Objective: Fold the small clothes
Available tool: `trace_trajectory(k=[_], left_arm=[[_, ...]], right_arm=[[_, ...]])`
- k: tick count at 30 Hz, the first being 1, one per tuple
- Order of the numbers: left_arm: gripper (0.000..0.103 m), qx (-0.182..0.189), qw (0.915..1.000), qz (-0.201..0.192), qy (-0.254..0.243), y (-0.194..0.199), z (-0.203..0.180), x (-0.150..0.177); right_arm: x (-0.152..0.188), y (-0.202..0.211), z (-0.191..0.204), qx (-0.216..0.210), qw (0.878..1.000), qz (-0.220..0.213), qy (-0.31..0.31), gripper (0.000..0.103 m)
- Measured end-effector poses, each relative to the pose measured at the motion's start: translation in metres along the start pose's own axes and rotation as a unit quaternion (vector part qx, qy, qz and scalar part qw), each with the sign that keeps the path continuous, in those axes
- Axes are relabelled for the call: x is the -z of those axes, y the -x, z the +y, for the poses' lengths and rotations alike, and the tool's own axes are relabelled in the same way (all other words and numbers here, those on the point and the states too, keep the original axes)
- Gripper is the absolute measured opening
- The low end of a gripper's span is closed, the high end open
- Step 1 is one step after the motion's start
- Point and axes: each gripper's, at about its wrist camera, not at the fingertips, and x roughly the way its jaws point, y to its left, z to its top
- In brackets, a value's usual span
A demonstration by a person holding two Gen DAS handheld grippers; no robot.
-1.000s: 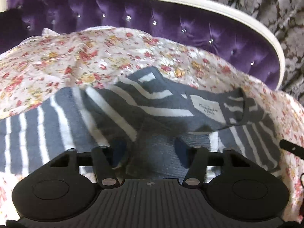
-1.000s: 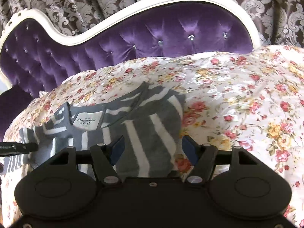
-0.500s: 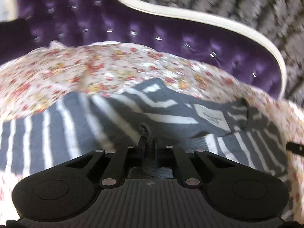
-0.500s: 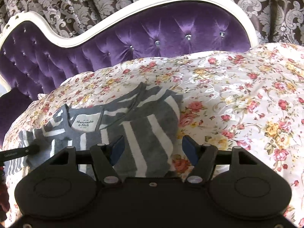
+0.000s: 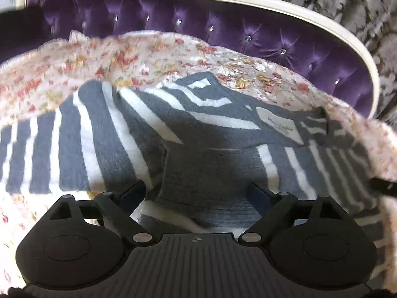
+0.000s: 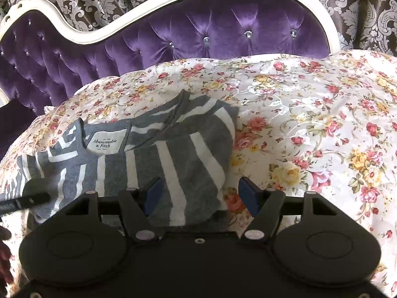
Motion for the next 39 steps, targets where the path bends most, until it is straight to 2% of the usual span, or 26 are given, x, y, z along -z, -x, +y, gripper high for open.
trace_trajectory(k=[3, 5, 11, 19, 22, 24, 27, 30, 33, 39], left_arm=[[0.095, -0.022, 0.9996, -0.008, -0.014, -0.001, -0.009, 0.005], [0.103, -0.023, 0.9997, -0.007, -0.007, -0.001, -0.009, 0.007], [0.103, -0.024, 0.9997, -0.008, -0.005, -0.005, -0.010, 0.006], [0.102, -0.015, 0.9997, 0.009, -0.016, -0.006, -0.010, 0.000], [0.100, -0.009, 0.9999, 0.010, -0.003, -0.001, -0.007, -0.001], [0.100, -0.004, 1.0000, -0.004, 0.007, 0.008, -0.004, -0.001], [0.100, -0.007, 0.9990, -0.045, 0.005, 0.034, 0.002, 0.002], [0.100, -0.008, 0.9979, -0.064, 0.000, 0.054, 0.014, 0.004], [0.100, -0.014, 0.9975, -0.068, 0.012, 0.065, 0.036, 0.006], [0.100, -0.050, 0.9939, -0.065, 0.074, 0.078, 0.101, 0.016]], right_arm=[[0.002, -0.001, 0.002, 0.000, 1.000, 0.000, 0.001, 0.077], [0.003, -0.003, 0.003, 0.003, 1.000, 0.003, 0.004, 0.077], [0.003, -0.003, 0.008, -0.010, 1.000, 0.000, 0.003, 0.083], [0.003, -0.003, 0.007, -0.014, 1.000, -0.006, -0.002, 0.083], [0.002, 0.000, 0.006, -0.020, 1.000, -0.014, -0.007, 0.083], [0.001, 0.001, 0.006, -0.021, 1.000, -0.018, -0.007, 0.083], [0.001, 0.002, 0.008, -0.024, 0.999, -0.020, -0.005, 0.083], [0.002, 0.001, 0.011, -0.028, 0.999, -0.019, 0.000, 0.083], [0.003, 0.001, 0.015, -0.033, 0.999, -0.022, 0.009, 0.083], [0.005, 0.003, 0.024, -0.048, 0.998, -0.035, 0.025, 0.083]])
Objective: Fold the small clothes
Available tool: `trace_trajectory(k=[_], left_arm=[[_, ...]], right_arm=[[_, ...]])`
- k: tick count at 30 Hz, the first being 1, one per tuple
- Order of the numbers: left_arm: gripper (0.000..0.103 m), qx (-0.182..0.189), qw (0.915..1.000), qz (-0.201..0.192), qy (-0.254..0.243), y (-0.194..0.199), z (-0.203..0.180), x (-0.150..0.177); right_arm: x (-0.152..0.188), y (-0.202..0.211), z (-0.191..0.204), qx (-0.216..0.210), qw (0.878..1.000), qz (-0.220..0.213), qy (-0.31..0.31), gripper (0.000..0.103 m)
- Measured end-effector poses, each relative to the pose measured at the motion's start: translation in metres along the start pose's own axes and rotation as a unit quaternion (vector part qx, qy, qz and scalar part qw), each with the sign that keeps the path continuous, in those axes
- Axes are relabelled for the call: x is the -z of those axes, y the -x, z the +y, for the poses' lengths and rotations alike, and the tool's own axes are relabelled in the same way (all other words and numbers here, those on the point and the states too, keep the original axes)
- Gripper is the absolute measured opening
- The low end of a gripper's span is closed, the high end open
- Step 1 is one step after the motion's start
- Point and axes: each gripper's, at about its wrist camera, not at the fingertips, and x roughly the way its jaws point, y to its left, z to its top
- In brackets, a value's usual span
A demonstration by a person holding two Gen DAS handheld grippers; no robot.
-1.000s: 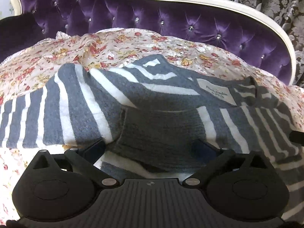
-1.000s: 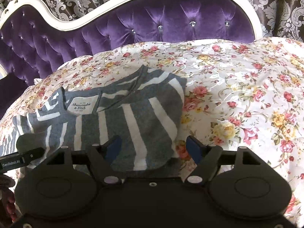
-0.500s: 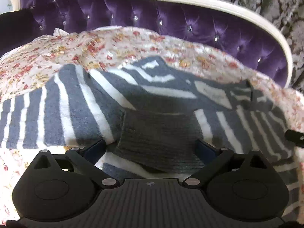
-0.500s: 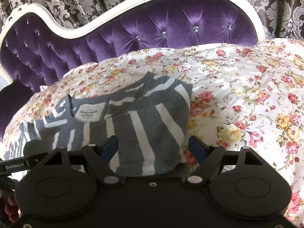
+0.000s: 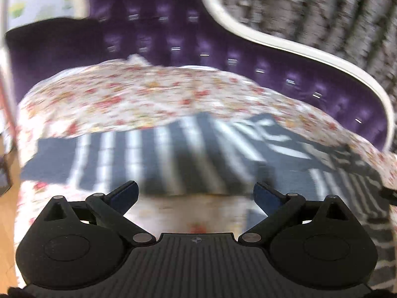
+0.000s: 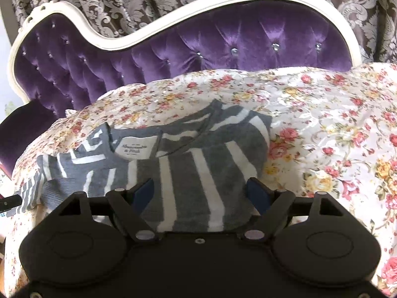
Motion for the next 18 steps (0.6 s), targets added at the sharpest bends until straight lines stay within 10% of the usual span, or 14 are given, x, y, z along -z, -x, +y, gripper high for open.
trace_trajectory(k=[9, 18], left_arm=[[0.100, -0.043, 0.9846, 0.002, 0.169, -0.003, 0.115, 0.007], [0.101, -0.010, 0.9606, -0.007, 0.277, -0.018, 0.172, 0.013]], right_arm=[[0.003, -0.003, 0.007, -0.002, 1.000, -0.005, 0.009, 0.084], [0.007, -0.011, 0.014, 0.005, 1.000, 0.000, 0.024, 0.085]])
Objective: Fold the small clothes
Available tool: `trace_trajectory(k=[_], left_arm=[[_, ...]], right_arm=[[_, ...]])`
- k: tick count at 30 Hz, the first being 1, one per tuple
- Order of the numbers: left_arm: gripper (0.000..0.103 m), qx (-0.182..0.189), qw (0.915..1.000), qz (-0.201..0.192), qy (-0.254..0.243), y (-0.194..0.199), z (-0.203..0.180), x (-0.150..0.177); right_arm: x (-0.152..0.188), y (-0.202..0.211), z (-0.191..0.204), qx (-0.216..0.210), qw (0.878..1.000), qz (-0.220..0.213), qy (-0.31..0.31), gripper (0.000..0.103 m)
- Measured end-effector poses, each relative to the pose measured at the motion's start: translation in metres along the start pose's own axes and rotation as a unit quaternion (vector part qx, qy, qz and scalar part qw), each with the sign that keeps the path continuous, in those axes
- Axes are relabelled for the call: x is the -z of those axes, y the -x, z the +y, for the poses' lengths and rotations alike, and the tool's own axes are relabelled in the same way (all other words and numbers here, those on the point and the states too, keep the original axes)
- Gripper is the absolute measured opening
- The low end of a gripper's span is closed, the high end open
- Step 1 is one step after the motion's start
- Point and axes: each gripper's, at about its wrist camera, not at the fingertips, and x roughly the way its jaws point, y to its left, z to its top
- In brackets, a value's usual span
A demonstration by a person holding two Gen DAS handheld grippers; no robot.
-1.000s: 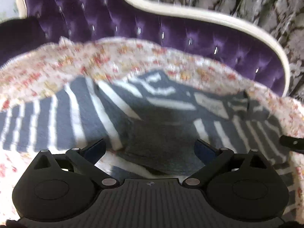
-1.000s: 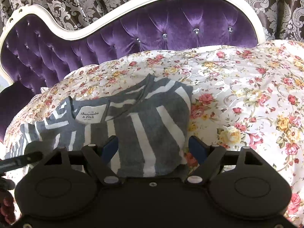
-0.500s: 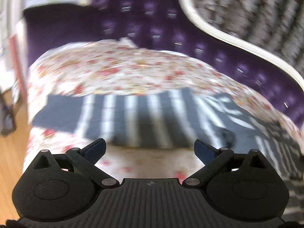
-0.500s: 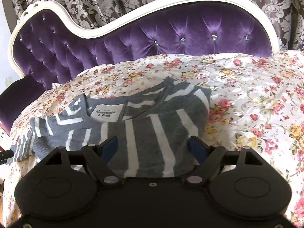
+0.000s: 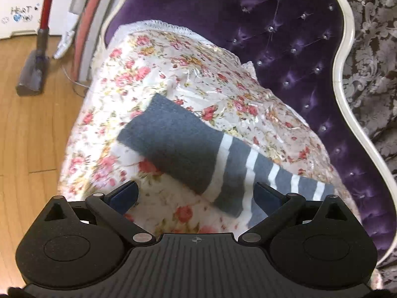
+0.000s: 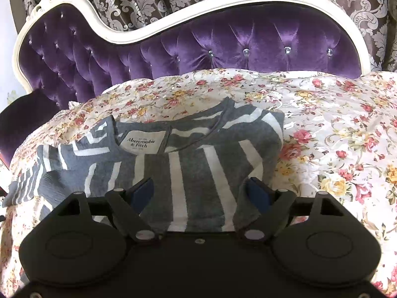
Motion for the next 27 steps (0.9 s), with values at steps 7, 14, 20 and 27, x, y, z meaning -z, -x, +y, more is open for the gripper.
trace_trajectory(k=[7, 14, 20, 27], left_arm=[[0.101, -0.011, 0.9997, -0.016, -0.014, -0.013, -0.002, -0.007], [0.075, 0.019, 0.9992, -0.036, 0.007, -0.019, 0.004, -0.016], [0.012, -0.011, 0.9992, -0.038, 0.001, -0.015, 0.003, -0.018], [0.010, 0.009, 0.9920, -0.100, -0.076, 0.029, -0.036, -0.019]], right_arm=[[0.003, -0.001, 0.003, 0.002, 1.000, 0.001, 0.010, 0.086], [0.002, -0.001, 0.004, 0.002, 1.000, 0.001, 0.008, 0.087], [0.002, -0.001, 0.003, 0.002, 1.000, 0.001, 0.010, 0.087], [0.001, 0.001, 0.002, 0.001, 1.000, 0.005, 0.004, 0.087]])
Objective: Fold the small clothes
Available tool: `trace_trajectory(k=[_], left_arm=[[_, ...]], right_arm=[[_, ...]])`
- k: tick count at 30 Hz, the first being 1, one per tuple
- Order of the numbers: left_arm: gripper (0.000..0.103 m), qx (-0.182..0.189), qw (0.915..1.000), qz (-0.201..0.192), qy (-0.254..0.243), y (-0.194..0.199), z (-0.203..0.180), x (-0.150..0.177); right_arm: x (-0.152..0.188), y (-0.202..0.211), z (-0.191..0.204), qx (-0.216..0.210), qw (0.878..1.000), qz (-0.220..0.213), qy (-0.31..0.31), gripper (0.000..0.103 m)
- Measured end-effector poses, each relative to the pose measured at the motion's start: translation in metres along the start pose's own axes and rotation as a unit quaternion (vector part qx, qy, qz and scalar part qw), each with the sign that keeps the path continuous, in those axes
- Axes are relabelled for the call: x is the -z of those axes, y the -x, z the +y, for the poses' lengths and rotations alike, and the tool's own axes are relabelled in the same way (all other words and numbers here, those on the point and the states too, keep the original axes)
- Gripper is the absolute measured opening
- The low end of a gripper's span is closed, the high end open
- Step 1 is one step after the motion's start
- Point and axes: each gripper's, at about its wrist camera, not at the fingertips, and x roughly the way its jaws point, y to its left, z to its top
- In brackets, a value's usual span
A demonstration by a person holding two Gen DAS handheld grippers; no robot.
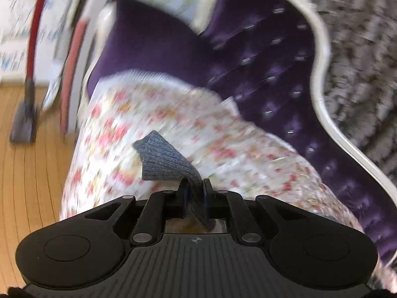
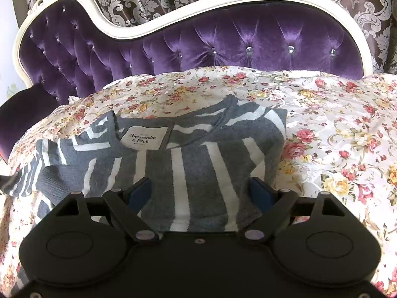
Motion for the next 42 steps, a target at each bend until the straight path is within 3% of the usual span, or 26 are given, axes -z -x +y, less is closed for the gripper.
trace_trajectory(k=[4, 7, 14, 18, 23, 27, 31, 35, 38, 42], left_arm=[[0.010, 0.036, 0.9979, -0.022, -0.048, 0.029, -0.042, -0.019], [0.010, 0.070, 0.9918, -0.052, -0.094, 0.053, -0.081, -0.032], [0.010, 0.179, 0.9621, -0.084, -0.188, 0.096, -0.194, -0.041], [0.010, 0.241, 0.9434, -0.070, -0.217, 0.098, -0.255, -0.020], [0.010, 0.292, 0.9175, -0.030, -0.268, 0.082, -0.322, 0.041], [0.011, 0.303, 0.9033, 0.017, -0.303, 0.058, -0.353, 0.104], [0.019, 0.284, 0.8876, 0.091, -0.351, 0.024, -0.367, 0.164], [0.024, 0.271, 0.8806, 0.120, -0.370, 0.015, -0.356, 0.188], [0.034, 0.271, 0.8805, 0.096, -0.377, 0.027, -0.335, 0.185], [0.036, 0.238, 0.8955, 0.059, -0.371, 0.032, -0.312, 0.165]], right_arm=[[-0.001, 0.002, 0.000, -0.002, 1.000, -0.001, -0.006, 0.087], [-0.002, 0.006, -0.002, -0.008, 1.000, -0.004, -0.014, 0.087], [-0.006, 0.014, -0.004, -0.025, 0.999, -0.011, -0.029, 0.087], [-0.008, 0.021, -0.009, -0.031, 0.999, -0.018, -0.040, 0.087], [-0.014, 0.032, -0.023, -0.030, 0.997, -0.033, -0.069, 0.087], [-0.019, 0.038, -0.044, -0.026, 0.993, -0.042, -0.111, 0.087], [-0.022, 0.045, -0.063, -0.015, 0.988, -0.051, -0.145, 0.087], [-0.023, 0.047, -0.074, -0.004, 0.986, -0.058, -0.157, 0.087], [-0.023, 0.049, -0.081, 0.005, 0.984, -0.063, -0.166, 0.087], [-0.024, 0.048, -0.083, -0.005, 0.982, -0.073, -0.176, 0.087]])
